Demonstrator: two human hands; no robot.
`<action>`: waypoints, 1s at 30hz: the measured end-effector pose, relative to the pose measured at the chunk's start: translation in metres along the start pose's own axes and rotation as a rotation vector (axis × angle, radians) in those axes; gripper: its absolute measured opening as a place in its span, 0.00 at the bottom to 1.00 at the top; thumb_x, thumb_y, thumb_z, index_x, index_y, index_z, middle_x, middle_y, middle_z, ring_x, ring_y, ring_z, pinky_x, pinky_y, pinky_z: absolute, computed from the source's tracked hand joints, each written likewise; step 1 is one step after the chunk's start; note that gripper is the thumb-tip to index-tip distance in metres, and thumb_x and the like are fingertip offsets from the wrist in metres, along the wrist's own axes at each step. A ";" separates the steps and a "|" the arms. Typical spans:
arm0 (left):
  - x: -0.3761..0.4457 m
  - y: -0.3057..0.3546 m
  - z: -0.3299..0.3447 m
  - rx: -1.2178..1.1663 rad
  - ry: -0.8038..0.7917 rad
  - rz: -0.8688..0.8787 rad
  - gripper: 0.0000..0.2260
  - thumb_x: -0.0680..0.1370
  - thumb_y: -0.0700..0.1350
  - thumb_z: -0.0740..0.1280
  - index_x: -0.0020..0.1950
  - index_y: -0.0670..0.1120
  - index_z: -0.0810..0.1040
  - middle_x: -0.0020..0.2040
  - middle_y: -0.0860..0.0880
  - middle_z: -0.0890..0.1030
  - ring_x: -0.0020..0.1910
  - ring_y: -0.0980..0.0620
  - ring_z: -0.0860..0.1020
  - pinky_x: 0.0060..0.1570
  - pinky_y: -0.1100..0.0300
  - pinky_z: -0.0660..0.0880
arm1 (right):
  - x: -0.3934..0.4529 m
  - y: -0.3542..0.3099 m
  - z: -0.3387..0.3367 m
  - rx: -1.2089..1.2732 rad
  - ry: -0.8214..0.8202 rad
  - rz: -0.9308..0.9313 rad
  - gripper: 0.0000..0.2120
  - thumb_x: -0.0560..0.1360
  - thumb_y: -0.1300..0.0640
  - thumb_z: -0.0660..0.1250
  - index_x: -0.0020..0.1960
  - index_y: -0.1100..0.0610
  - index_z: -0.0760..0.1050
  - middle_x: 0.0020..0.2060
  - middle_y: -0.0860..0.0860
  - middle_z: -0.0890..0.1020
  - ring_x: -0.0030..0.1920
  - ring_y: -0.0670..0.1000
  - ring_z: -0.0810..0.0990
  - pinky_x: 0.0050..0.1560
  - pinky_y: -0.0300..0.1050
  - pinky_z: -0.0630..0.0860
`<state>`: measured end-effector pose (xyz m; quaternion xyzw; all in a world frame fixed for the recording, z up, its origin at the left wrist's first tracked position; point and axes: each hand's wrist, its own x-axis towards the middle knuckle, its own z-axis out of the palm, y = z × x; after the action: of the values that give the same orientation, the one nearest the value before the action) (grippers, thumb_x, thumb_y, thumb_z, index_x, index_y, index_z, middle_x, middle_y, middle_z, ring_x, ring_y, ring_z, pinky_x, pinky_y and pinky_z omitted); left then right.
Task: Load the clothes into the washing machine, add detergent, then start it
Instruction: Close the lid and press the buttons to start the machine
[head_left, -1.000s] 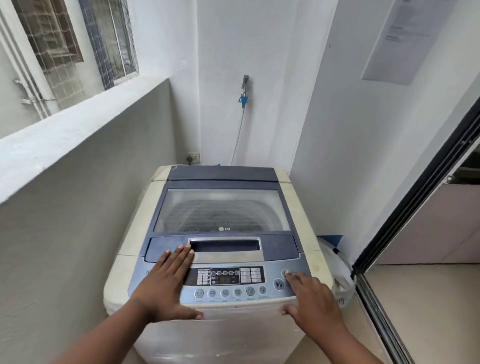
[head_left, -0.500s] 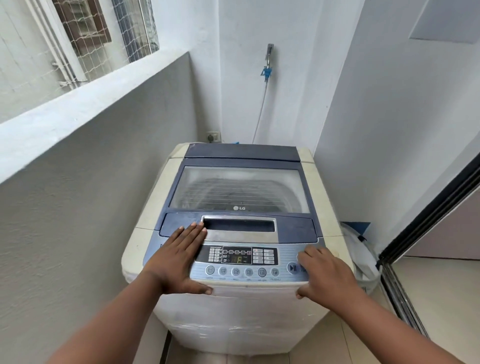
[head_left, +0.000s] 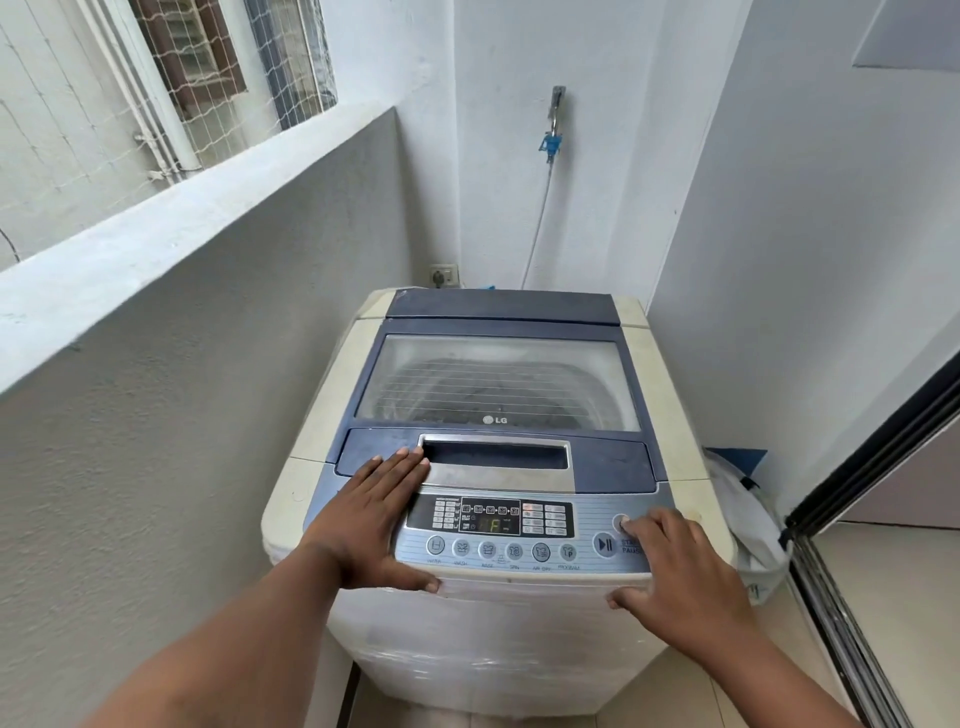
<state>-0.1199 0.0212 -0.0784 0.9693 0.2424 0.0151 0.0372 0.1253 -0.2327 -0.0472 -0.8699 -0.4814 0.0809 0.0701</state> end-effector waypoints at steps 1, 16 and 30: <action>0.000 0.000 0.000 -0.005 0.002 -0.005 0.60 0.58 0.82 0.58 0.79 0.49 0.44 0.79 0.54 0.42 0.77 0.56 0.40 0.75 0.54 0.39 | -0.001 -0.002 0.002 0.012 0.001 0.009 0.37 0.65 0.34 0.70 0.69 0.42 0.61 0.63 0.41 0.62 0.64 0.45 0.63 0.55 0.41 0.71; 0.001 -0.003 -0.001 -0.076 0.023 -0.026 0.59 0.58 0.81 0.61 0.79 0.52 0.45 0.78 0.57 0.42 0.77 0.58 0.40 0.74 0.56 0.37 | -0.016 -0.144 0.023 -0.071 -0.333 -0.264 0.38 0.78 0.42 0.56 0.78 0.49 0.37 0.68 0.54 0.69 0.66 0.55 0.68 0.66 0.51 0.64; 0.002 -0.006 -0.001 -0.083 0.008 -0.027 0.58 0.58 0.81 0.60 0.78 0.55 0.41 0.78 0.58 0.40 0.76 0.59 0.37 0.75 0.56 0.36 | 0.004 -0.155 0.028 -0.120 -0.334 -0.227 0.29 0.82 0.50 0.51 0.79 0.55 0.44 0.68 0.52 0.70 0.64 0.57 0.70 0.61 0.52 0.69</action>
<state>-0.1213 0.0270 -0.0779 0.9636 0.2547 0.0284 0.0766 -0.0065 -0.1463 -0.0439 -0.7872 -0.5853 0.1865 -0.0540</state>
